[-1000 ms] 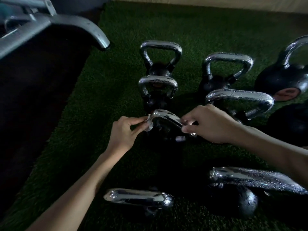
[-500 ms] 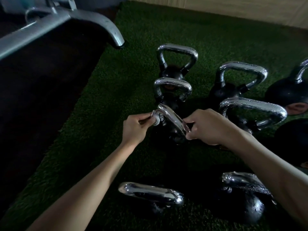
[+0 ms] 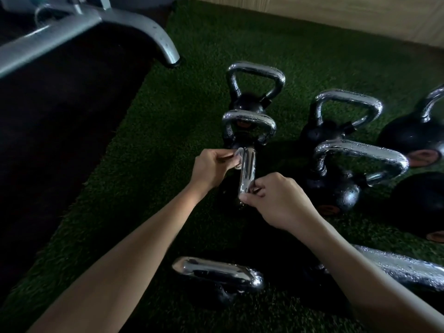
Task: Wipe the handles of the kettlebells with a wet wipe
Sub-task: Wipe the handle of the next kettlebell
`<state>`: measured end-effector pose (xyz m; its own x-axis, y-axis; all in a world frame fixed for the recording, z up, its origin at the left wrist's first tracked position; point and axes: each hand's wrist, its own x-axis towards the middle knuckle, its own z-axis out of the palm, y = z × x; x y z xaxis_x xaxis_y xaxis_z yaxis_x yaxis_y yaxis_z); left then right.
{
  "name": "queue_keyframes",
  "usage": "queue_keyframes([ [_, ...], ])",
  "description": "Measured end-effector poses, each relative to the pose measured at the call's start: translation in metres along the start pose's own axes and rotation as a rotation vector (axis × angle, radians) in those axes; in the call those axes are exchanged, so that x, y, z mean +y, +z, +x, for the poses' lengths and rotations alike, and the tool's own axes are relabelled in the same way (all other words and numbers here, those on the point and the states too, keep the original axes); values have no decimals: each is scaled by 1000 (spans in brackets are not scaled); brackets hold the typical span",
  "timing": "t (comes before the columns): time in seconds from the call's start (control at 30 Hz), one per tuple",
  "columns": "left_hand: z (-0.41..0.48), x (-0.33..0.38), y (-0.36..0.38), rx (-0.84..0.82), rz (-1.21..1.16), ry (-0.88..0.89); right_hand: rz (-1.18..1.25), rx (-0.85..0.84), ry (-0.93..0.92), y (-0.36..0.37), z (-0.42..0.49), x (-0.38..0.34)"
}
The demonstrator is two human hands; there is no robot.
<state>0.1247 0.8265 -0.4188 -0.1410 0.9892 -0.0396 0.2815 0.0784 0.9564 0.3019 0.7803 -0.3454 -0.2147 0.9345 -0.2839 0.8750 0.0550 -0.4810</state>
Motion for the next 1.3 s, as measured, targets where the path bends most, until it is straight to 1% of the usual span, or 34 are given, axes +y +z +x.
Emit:
queue_keyframes([
  [0.1,6,2,-5,-64,35,-39,20,-9,2,-2,2,0],
  [0.27,3,11,-17,-103,-15,49,-1,-30,11,-5,0,3],
  [0.37,-3,8,-18,-143,-48,42,-8,-8,28,-5,-1,5],
  [0.4,-5,7,-16,-139,-67,50,-2,-1,37,-6,-1,5],
  [0.5,-4,10,-8,-45,-84,67,26,-5,59,-8,-3,6],
  [0.57,-2,13,-5,-41,-81,55,38,-2,73,-9,-4,7],
  [0.7,-17,14,-11,-169,-77,25,73,-7,103,-15,-3,11],
  [0.77,-31,13,-12,-208,-105,20,108,-12,105,-19,-4,14],
  [0.93,-39,22,-15,-180,-82,64,247,-43,77,-22,-2,14],
  [1.07,-53,19,-25,-321,18,62,222,-47,73,-24,2,12],
  [1.13,-62,15,-25,-358,40,63,237,-65,72,-27,1,13],
  [1.2,-66,13,-25,-327,35,97,251,-70,68,-28,0,13],
  [1.3,-69,11,-26,-284,4,133,242,-35,63,-25,2,11],
])
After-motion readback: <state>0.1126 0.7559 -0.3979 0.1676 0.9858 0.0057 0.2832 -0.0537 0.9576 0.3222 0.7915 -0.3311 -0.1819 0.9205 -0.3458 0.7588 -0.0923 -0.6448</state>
